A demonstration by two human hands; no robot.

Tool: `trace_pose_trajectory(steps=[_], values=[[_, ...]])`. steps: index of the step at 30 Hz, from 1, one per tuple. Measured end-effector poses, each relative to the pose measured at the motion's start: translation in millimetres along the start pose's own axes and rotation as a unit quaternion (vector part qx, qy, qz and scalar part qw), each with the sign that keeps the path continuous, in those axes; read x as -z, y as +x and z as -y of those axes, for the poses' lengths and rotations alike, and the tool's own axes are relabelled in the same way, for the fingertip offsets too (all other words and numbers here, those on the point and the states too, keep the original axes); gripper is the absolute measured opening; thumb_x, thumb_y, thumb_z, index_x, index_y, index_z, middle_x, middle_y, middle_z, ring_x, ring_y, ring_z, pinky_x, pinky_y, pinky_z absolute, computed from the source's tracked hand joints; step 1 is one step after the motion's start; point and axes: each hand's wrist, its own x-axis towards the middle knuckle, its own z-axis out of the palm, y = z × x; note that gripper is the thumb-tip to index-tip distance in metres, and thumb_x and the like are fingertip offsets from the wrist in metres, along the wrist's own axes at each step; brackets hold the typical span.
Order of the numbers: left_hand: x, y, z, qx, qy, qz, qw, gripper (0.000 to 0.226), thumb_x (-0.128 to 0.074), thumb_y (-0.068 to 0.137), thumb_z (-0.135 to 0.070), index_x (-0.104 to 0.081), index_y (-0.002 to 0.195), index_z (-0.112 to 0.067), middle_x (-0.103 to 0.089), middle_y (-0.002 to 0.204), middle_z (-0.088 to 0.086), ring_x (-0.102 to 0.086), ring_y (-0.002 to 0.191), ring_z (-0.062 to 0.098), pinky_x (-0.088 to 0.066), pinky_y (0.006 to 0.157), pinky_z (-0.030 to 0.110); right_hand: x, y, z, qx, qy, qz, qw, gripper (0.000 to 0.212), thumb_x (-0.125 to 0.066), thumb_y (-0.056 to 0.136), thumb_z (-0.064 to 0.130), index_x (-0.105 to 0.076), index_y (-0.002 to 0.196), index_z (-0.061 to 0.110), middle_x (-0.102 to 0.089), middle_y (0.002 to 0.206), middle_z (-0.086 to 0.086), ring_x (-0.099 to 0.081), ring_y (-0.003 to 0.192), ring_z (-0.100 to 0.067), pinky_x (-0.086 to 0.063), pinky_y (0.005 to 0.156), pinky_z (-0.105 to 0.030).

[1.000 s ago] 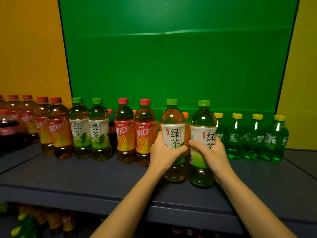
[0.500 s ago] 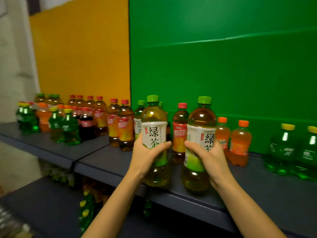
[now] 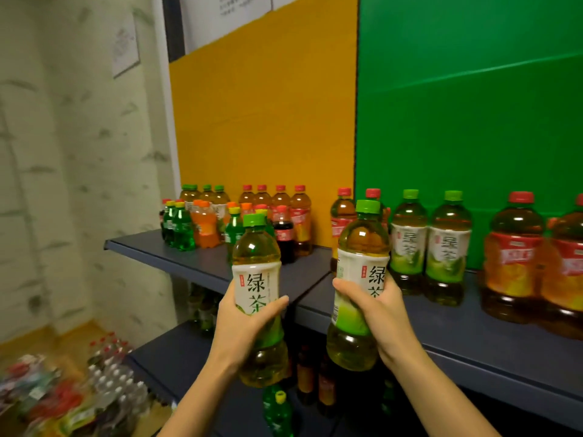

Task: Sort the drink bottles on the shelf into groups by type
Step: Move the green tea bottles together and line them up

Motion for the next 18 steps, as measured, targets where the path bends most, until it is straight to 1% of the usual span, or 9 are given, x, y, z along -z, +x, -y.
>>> trace_pose_trajectory(steps=[2,4,6,8,10,11,13,16,18], values=[[33,6,7,0.012,0.005,-0.009,1.0,0.046,-0.083,0.056,-0.024,-0.058,0.094,-0.019,-0.068,0.087,0.003,-0.066,0.077,0.007,-0.053,0.061,0.018,-32,3,-9,-0.001,0.001,0.01,1.0,0.042,-0.075,0.071,0.009,-0.057,0.109,0.014,-0.069,0.094,-0.003,-0.067,0.081,-0.013,-0.051,0.055,-0.013],[63,14,15,0.021,0.012,-0.023,0.999,0.05,-0.085,0.054,-0.026,-0.058,0.095,-0.019,-0.068,0.087,0.004,-0.067,0.078,0.01,-0.053,0.06,0.018,-64,8,-15,-0.002,0.0,0.023,1.0,0.043,-0.075,0.071,0.009,-0.057,0.11,0.014,-0.068,0.095,-0.003,-0.067,0.083,-0.013,-0.052,0.057,-0.015],[90,22,21,0.027,0.016,-0.038,0.999,0.048,-0.079,0.054,-0.028,-0.058,0.097,-0.018,-0.068,0.088,0.005,-0.067,0.078,0.009,-0.053,0.061,0.018,-93,15,-22,-0.004,-0.001,0.039,0.999,0.044,-0.075,0.071,0.01,-0.056,0.111,0.015,-0.068,0.097,-0.003,-0.067,0.085,-0.014,-0.052,0.061,-0.017],[113,32,27,0.029,0.017,-0.052,0.998,0.051,-0.08,0.053,-0.031,-0.058,0.098,-0.018,-0.069,0.089,0.004,-0.067,0.078,0.008,-0.053,0.061,0.019,-121,22,-29,-0.006,-0.002,0.05,0.999,0.044,-0.075,0.071,0.011,-0.055,0.109,0.018,-0.068,0.098,-0.002,-0.066,0.087,-0.014,-0.052,0.063,-0.019],[134,43,34,0.025,0.023,-0.071,0.997,0.047,-0.084,0.058,-0.026,-0.058,0.096,-0.018,-0.068,0.088,0.004,-0.067,0.075,0.006,-0.052,0.06,0.017,-146,32,-40,-0.006,-0.007,0.058,0.998,0.044,-0.076,0.07,0.013,-0.055,0.108,0.019,-0.067,0.1,-0.002,-0.066,0.088,-0.015,-0.051,0.067,-0.022],[143,50,38,0.022,0.024,-0.08,0.996,0.041,-0.083,0.062,-0.019,-0.058,0.094,-0.019,-0.068,0.088,0.003,-0.066,0.074,0.005,-0.052,0.059,0.015,-158,36,-46,-0.006,-0.011,0.061,0.998,0.045,-0.077,0.069,0.013,-0.055,0.109,0.02,-0.067,0.101,-0.002,-0.066,0.089,-0.015,-0.051,0.069,-0.024],[161,64,47,0.014,0.022,-0.097,0.995,0.033,-0.077,0.067,-0.009,-0.057,0.092,-0.02,-0.067,0.089,0.004,-0.065,0.076,0.008,-0.052,0.059,0.014,-182,47,-59,-0.004,-0.016,0.071,0.997,0.047,-0.077,0.069,0.014,-0.055,0.111,0.02,-0.068,0.102,-0.002,-0.066,0.092,-0.016,-0.052,0.072,-0.026],[187,91,62,0.004,0.02,-0.108,0.994,0.031,-0.075,0.069,-0.008,-0.057,0.092,-0.019,-0.066,0.089,0.006,-0.063,0.081,0.014,-0.053,0.06,0.015,-216,67,-79,-0.002,-0.017,0.081,0.997,0.047,-0.077,0.069,0.014,-0.055,0.111,0.019,-0.067,0.101,-0.001,-0.065,0.092,-0.015,-0.052,0.071,-0.024],[204,113,73,-0.002,0.019,-0.11,0.994,0.031,-0.074,0.069,-0.008,-0.057,0.092,-0.019,-0.066,0.089,0.005,-0.063,0.081,0.015,-0.053,0.06,0.015,-238,84,-93,0.002,-0.014,0.082,0.996,0.046,-0.077,0.069,0.015,-0.056,0.11,0.019,-0.067,0.1,0.0,-0.065,0.091,-0.014,-0.051,0.07,-0.023]])
